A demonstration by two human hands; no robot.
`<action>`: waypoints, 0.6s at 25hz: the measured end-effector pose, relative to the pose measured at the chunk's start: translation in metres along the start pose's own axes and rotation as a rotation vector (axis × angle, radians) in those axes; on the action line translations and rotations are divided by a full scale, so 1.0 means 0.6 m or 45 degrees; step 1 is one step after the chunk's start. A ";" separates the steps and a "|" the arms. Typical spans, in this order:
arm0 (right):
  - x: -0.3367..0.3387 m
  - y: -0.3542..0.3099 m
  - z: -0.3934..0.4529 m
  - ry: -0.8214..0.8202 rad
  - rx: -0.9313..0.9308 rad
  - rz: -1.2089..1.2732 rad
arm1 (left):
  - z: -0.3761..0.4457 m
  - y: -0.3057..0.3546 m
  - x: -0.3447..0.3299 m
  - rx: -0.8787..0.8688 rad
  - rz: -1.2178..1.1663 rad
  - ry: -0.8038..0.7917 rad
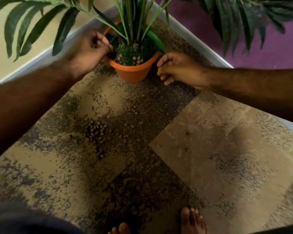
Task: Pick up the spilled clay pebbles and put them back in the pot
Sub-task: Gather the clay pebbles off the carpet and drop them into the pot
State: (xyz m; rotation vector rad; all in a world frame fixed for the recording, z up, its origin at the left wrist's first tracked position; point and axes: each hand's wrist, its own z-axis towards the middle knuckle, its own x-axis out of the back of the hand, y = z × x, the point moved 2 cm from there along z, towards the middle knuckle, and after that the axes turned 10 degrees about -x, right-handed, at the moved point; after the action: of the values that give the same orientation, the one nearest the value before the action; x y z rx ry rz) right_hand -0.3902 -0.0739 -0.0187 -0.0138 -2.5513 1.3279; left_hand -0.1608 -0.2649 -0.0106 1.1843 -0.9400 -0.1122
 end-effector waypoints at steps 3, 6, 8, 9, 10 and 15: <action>0.005 0.062 -0.019 -0.124 -0.147 -0.302 | -0.034 -0.001 -0.010 -0.242 0.057 -0.048; 0.031 0.116 -0.031 -0.180 -0.290 -0.589 | -0.059 -0.006 -0.017 -0.400 0.237 -0.195; 0.044 0.139 -0.038 -0.265 -0.289 -0.793 | -0.068 -0.009 -0.025 -0.488 0.358 -0.299; 0.043 0.164 -0.045 -0.337 -0.359 -0.898 | -0.073 -0.011 -0.033 -0.535 0.379 -0.365; 0.016 0.223 -0.072 -0.440 -0.523 -0.995 | -0.080 -0.015 -0.044 -0.566 0.378 -0.436; -0.267 0.562 -0.421 -0.230 -1.186 -0.474 | -0.120 -0.053 -0.135 -0.372 0.479 -0.923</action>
State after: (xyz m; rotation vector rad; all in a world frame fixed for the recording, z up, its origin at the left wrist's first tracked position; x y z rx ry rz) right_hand -0.2140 0.3044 -0.1891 0.3896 -2.8763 -0.0458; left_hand -0.1511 -0.1821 -0.0866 0.6713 -1.7024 -0.3783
